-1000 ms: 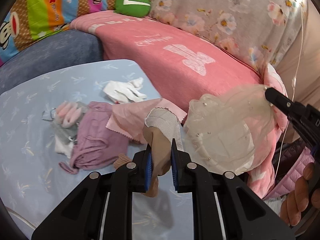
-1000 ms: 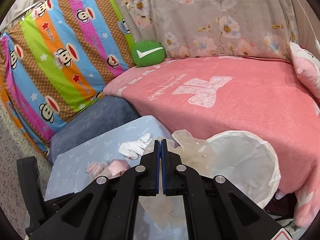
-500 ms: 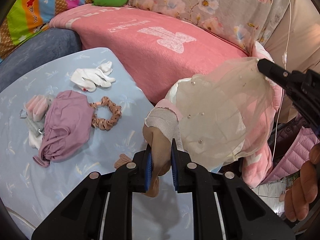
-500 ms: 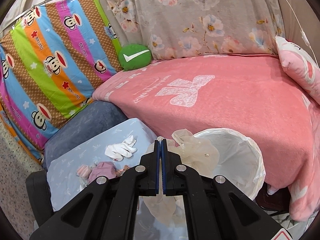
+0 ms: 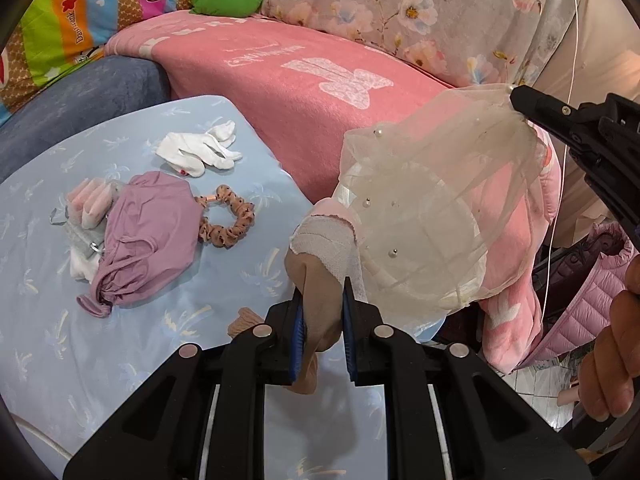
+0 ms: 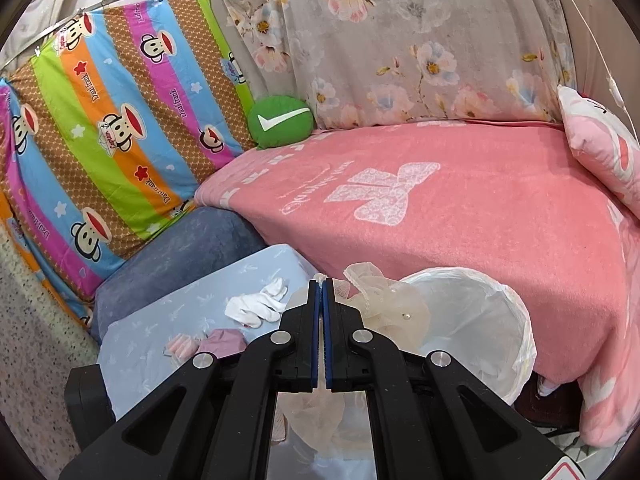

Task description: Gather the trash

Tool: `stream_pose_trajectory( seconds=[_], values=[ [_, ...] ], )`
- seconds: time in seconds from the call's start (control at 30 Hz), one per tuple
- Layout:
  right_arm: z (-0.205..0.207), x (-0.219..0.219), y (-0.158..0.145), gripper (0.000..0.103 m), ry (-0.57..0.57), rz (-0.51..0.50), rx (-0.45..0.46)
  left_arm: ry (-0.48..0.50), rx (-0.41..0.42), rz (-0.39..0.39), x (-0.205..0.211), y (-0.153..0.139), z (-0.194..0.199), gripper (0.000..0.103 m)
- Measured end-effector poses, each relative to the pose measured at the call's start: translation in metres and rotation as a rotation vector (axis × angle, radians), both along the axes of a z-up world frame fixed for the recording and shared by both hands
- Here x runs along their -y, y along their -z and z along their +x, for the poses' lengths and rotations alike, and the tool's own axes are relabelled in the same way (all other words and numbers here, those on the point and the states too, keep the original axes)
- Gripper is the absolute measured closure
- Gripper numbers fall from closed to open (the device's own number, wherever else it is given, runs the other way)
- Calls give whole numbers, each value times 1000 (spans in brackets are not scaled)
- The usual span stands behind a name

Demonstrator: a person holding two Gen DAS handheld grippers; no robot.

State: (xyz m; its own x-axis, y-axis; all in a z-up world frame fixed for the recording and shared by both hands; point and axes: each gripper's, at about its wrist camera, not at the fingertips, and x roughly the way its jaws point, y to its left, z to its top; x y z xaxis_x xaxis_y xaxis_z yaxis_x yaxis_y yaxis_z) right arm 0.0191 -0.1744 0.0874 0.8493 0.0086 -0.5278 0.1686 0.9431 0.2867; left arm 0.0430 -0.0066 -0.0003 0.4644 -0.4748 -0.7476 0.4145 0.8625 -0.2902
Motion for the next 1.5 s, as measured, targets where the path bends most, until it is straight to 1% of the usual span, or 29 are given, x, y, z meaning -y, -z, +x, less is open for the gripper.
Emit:
stream_pose_trajectory(
  seconds=[0.37,0.6,0.7,0.83,0.97,1.07,1.17,1.23,1.3,1.4,1.5],
  values=[
    [-14,21,-2,102,42,0,4,-3,63,-19,10,-24,3,87],
    [-20,48,-8,102,90,-8,13,31,82,-20,37,-32,14,87],
    [-19,58,-10,102,103,-17,12,33,84,-21,41,-34,17,87],
    [-16,60,-9,102,91,-14,9,17,78,-11,35,-33,20,87],
    [-7,42,-5,102,45,-9,4,-22,76,-6,13,-32,19,87],
    [-1,23,-1,102,10,0,0,-65,49,18,-14,-20,17,87],
    [4,1,7,102,-32,7,-15,-104,-4,73,-42,7,12,87],
    [6,-13,14,102,-55,10,-29,-130,-57,100,-62,28,5,87],
    [7,-26,19,102,-77,12,-41,-143,-90,127,-74,43,-4,87],
    [8,-43,23,102,-103,9,-53,-149,-139,142,-89,61,-20,87],
    [8,-55,24,102,-123,4,-57,-148,-173,149,-97,70,-33,87]
  ],
)
